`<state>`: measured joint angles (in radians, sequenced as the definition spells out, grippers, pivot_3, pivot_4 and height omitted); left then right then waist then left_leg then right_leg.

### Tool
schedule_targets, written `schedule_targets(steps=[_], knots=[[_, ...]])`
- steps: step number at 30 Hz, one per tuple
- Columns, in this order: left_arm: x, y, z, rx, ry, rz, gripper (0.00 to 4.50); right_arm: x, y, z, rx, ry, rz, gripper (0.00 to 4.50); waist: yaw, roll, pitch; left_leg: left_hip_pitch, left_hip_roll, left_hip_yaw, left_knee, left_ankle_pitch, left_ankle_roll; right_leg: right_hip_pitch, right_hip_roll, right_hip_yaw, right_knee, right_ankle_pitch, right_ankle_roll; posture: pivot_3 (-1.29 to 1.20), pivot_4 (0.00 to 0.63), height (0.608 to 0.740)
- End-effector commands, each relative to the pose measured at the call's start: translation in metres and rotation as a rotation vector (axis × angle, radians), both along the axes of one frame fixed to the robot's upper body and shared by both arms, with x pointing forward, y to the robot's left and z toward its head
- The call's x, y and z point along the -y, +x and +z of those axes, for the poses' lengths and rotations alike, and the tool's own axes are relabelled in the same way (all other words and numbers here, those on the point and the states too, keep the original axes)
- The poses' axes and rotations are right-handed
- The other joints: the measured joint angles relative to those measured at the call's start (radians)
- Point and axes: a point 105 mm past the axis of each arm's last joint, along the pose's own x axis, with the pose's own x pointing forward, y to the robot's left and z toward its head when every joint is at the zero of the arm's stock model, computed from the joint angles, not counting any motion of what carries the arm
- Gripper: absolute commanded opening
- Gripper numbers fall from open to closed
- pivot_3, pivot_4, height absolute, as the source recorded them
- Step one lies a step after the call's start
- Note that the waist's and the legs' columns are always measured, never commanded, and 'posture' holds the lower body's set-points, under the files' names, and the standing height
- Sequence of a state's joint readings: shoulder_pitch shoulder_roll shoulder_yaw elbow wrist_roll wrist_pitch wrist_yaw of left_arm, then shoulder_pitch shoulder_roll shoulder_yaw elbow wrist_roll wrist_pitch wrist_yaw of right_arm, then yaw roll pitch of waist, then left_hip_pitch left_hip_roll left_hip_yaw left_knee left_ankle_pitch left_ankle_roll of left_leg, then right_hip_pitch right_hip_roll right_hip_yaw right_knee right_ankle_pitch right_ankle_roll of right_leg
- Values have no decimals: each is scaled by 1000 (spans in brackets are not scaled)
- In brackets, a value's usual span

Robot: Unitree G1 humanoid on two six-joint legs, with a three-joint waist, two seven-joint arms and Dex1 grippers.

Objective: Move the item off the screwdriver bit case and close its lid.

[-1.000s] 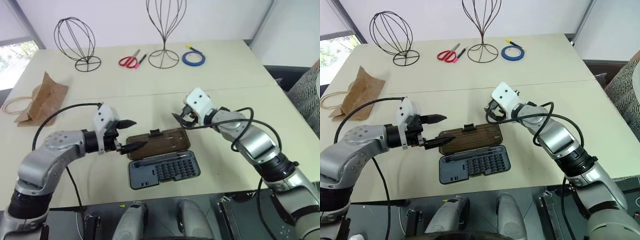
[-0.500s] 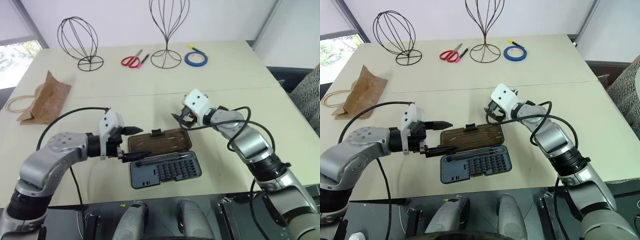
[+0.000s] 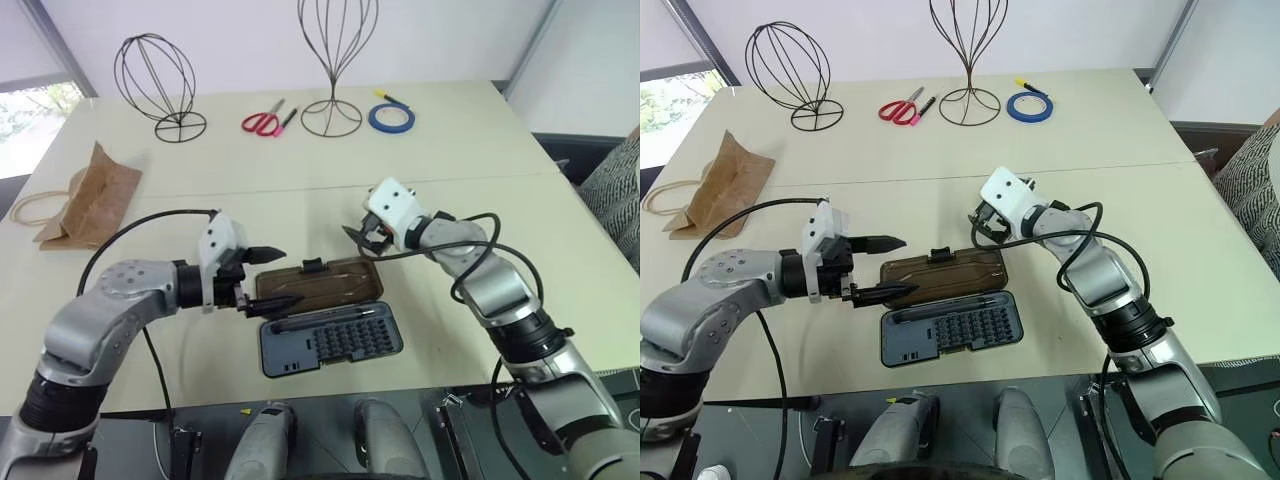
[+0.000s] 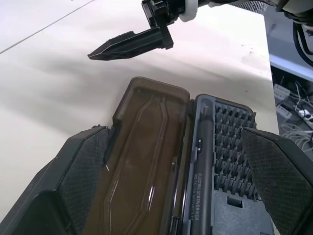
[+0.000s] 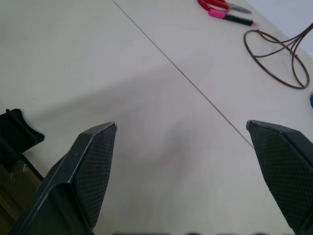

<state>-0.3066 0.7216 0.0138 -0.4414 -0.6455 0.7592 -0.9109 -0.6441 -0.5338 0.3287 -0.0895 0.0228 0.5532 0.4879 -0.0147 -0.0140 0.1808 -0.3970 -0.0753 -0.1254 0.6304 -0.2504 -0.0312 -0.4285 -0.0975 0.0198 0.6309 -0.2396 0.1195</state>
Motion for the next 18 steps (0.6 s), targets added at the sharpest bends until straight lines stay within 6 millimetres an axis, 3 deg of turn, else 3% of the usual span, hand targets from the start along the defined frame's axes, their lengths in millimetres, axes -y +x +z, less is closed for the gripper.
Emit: schedule_targets(steps=[1,18], knots=[[4,-2,8,24,-19,-23,4500,1,-1,16,63,25,5,4428,0,0,0,0,0,0,0,0,0,0,0,0,0,0,0,0,150,740],[9,7,9,65,-27,-7,4500,1,-2,17,70,29,-4,4428,0,0,0,0,0,0,0,0,0,0,0,0,0,0,0,0,150,740]])
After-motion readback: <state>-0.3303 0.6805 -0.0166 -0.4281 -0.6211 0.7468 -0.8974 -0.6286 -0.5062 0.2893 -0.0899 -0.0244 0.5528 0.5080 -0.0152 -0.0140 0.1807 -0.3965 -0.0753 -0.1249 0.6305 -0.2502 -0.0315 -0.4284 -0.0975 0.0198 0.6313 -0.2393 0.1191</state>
